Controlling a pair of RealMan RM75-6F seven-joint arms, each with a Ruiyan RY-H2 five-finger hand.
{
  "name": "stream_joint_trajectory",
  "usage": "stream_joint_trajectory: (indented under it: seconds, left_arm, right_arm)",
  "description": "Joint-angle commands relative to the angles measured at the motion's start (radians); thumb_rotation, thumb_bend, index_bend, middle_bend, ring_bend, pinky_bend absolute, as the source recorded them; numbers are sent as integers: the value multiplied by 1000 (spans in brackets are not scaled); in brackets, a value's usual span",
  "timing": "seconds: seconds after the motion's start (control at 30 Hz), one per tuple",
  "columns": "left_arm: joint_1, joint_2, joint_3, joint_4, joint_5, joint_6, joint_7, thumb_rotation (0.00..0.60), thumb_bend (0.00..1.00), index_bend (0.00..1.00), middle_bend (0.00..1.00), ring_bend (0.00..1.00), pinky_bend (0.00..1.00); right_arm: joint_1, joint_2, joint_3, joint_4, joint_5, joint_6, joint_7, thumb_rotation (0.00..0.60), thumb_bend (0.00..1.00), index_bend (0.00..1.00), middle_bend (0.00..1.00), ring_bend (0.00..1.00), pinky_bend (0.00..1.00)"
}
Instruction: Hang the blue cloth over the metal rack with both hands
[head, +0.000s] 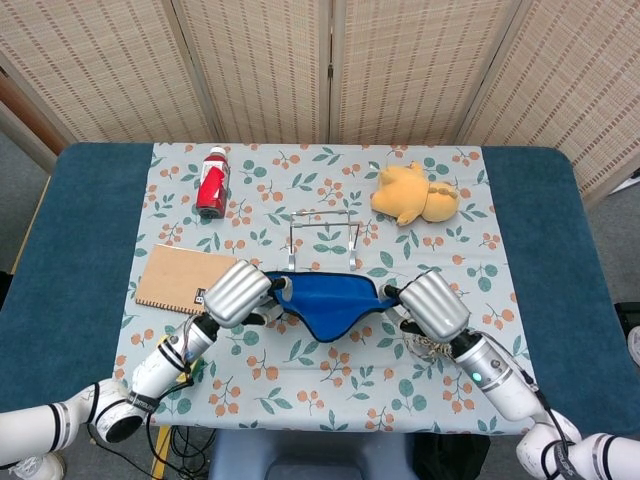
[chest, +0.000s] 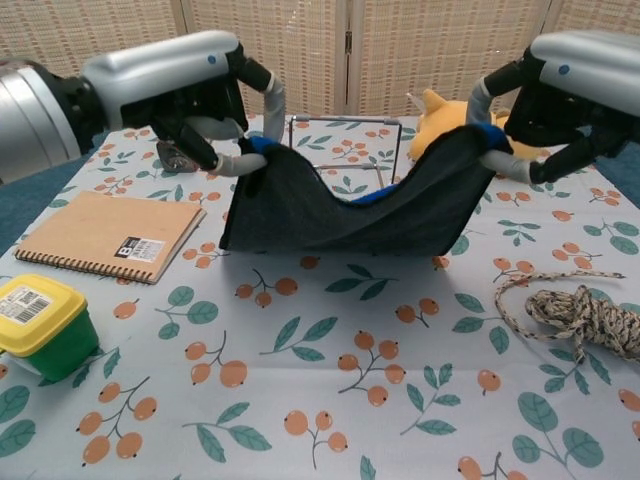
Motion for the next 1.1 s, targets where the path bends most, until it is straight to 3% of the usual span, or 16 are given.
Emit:
stream_joint_trajectory:
  seconds: [0.03,0.5,1.1]
  left_arm:
    - [-36,7,-53,1,-71,-32,14,600,339,537,1000,958,1000]
    - [-161,-25,-170,83,-348,-115,130,600,339,535,1000,959,1000]
    - [-306,-80,-221,281,-580,-129,279,600,340,551,1000,958,1000]
  right_arm:
    - [12,21,28,-12,32,-6,-10,600,455,673,959,978,1000]
    - [87,27,140,9,211,-88,-85,600,456,673,953,978,1000]
    - [213,-26,231,132,399,-183,-158,600,455,673,953,979,1000]
